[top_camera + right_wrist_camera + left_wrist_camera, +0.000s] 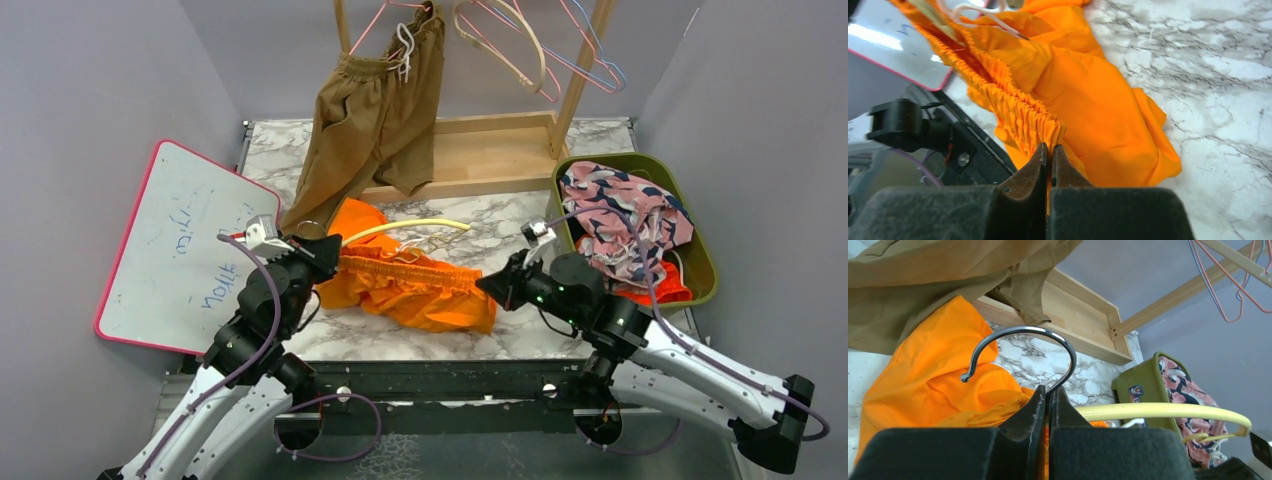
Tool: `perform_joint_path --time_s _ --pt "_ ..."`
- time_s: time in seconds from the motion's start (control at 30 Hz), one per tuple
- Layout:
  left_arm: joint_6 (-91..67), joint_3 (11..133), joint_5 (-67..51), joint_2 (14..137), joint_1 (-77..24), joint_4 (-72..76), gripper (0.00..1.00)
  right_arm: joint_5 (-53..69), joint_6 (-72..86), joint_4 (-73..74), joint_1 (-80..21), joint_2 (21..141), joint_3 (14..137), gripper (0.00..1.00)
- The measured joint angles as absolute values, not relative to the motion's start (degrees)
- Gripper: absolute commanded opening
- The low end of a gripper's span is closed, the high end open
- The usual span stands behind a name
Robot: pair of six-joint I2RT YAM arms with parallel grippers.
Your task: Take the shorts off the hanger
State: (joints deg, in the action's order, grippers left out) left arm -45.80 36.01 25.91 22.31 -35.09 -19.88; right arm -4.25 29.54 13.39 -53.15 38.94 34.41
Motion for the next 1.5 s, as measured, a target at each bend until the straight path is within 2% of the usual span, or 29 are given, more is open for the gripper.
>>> perform_joint_path --time_s 0.1,0.13,0.27,0.33,0.43,0.5,0.7,0.8,1.0,1.1,1.2,1.27,1.5 --pt "-43.7 36.0 24.1 22.9 -34.8 -18.9 0.0 -6.0 29.5 13.8 -52.8 45.4 36.2 0.03" --pt "-43.0 36.0 23.4 23.0 -34.6 -18.7 0.0 -6.4 29.5 14.0 -52.8 48.2 37.1 0.07" --pt "-41.7 35.8 21.6 24.4 -34.1 -18.5 0.0 -6.5 28.9 15.0 -52.5 57.8 39.7 0.43" --pt "-41.2 35.1 21.5 24.9 -33.9 -18.5 0.0 -6.5 28.0 17.0 -52.4 58.7 39.8 0.57" --pt "-40.7 33.9 21.5 24.9 -33.7 -18.5 0.0 -6.1 27.2 17.3 -52.4 56.0 39.3 0.72" --pt "-40.2 33.4 21.5 25.3 -33.5 -18.5 0.0 -5.7 25.9 17.7 -52.4 51.4 38.4 0.77" --pt "-37.5 33.3 19.5 27.8 -33.5 -17.4 0.0 -4.4 20.2 19.2 -52.4 42.7 39.7 0.81" --pt "-34.9 33.3 15.8 29.5 -33.4 -16.1 0.0 -2.6 17.2 19.8 -52.4 43.3 42.7 0.84" --pt "-29.1 33.3 6.2 30.7 -33.4 -14.2 0.0 1.6 13.5 21.1 -52.4 50.0 51.7 0.84" --pt "-26.3 33.3 2.3 30.7 -33.4 -13.4 0.0 6.4 12.8 21.5 -52.2 53.4 54.0 0.76" --pt "-23.8 33.3 -1.1 30.6 -33.4 -13.0 0.0 13.2 12.4 23.0 -52.1 56.6 54.5 0.72" --pt "-22.3 33.3 -2.8 30.3 -33.4 -12.9 0.0 18.0 12.6 23.7 -52.1 58.8 54.3 0.65" --pt "-18.8 33.3 -5.7 27.2 -33.4 -12.9 0.0 32.7 14.8 20.8 -52.1 58.2 49.5 0.58"
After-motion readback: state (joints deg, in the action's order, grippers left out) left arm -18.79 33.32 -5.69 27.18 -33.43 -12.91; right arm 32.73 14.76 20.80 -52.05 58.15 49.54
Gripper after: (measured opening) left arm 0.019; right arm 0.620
